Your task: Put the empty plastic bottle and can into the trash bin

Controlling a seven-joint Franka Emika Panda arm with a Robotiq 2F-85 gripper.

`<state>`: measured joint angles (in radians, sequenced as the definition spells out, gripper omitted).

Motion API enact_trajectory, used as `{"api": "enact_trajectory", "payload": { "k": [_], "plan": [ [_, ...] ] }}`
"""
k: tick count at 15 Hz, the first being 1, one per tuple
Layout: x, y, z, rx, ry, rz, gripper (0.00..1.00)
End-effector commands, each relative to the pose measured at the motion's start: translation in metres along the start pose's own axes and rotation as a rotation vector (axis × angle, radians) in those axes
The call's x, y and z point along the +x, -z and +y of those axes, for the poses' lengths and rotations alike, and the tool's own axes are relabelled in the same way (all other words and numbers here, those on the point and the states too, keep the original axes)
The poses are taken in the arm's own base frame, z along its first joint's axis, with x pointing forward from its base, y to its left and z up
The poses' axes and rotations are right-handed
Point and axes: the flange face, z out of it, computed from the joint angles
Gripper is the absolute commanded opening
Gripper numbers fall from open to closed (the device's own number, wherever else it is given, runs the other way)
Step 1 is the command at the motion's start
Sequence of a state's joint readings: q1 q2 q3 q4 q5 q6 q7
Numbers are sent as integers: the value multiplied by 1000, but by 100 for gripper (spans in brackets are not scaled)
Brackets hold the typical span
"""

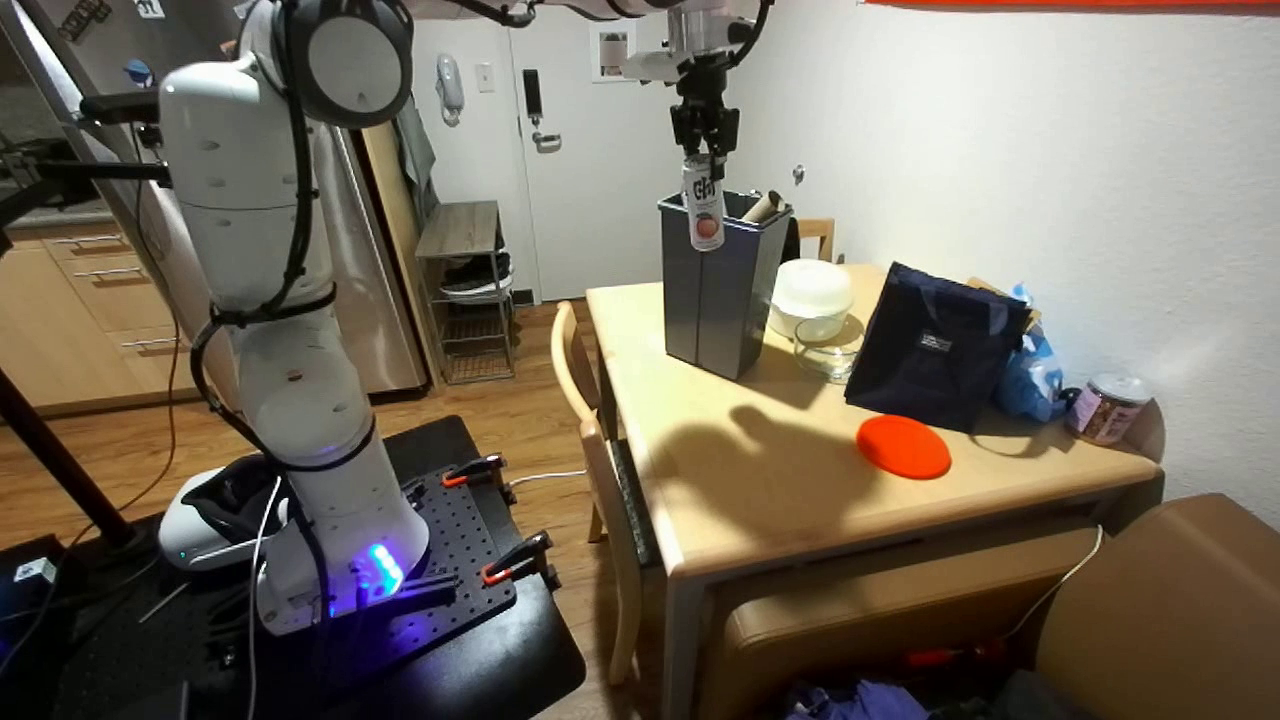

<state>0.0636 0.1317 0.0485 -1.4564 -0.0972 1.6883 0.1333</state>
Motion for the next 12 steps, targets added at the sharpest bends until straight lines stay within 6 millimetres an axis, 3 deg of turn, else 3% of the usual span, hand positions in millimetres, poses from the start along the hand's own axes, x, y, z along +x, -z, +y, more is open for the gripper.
{"api": "enact_trajectory", "payload": {
  "k": [1, 8, 12],
  "plan": [
    [3, 8, -4, 8, 0, -12, 36],
    [9, 73, -15, -9, 24, 75, 36],
    [26, 85, -29, 16, 69, 125, 36]
  ]
}}
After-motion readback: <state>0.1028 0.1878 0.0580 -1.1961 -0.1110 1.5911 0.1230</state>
